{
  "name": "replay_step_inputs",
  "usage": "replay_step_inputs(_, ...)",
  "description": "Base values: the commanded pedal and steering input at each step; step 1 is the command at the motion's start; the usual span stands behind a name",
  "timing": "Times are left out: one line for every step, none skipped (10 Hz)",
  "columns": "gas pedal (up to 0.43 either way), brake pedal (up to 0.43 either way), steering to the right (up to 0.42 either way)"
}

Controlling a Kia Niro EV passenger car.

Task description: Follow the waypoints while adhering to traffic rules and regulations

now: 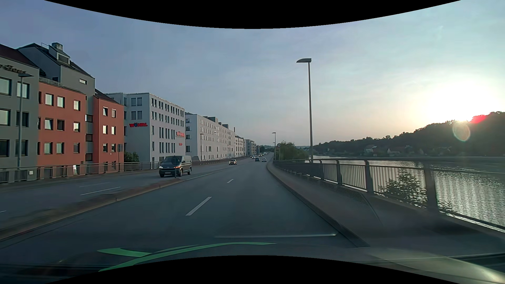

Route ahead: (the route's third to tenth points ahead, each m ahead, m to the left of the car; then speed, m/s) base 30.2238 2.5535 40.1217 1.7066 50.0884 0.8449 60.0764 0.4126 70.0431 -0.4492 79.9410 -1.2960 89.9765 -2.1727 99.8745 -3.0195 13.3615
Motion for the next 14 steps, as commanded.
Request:
replay_step_inputs(0.000,0.000,0.001)
replay_step_inputs(0.000,0.000,0.001)
replay_step_inputs(0.000,0.000,0.002)
replay_step_inputs(0.008,0.000,0.003)
replay_step_inputs(0.008,0.000,0.004)
replay_step_inputs(0.008,0.000,0.005)
replay_step_inputs(0.008,0.000,0.007)
replay_step_inputs(0.008,0.000,0.008)
replay_step_inputs(0.020,0.000,0.008)
replay_step_inputs(0.020,0.000,0.010)
replay_step_inputs(0.020,0.000,0.012)
replay_step_inputs(0.020,0.000,0.012)
replay_step_inputs(0.020,0.000,0.011)
replay_step_inputs(0.020,0.000,0.010)
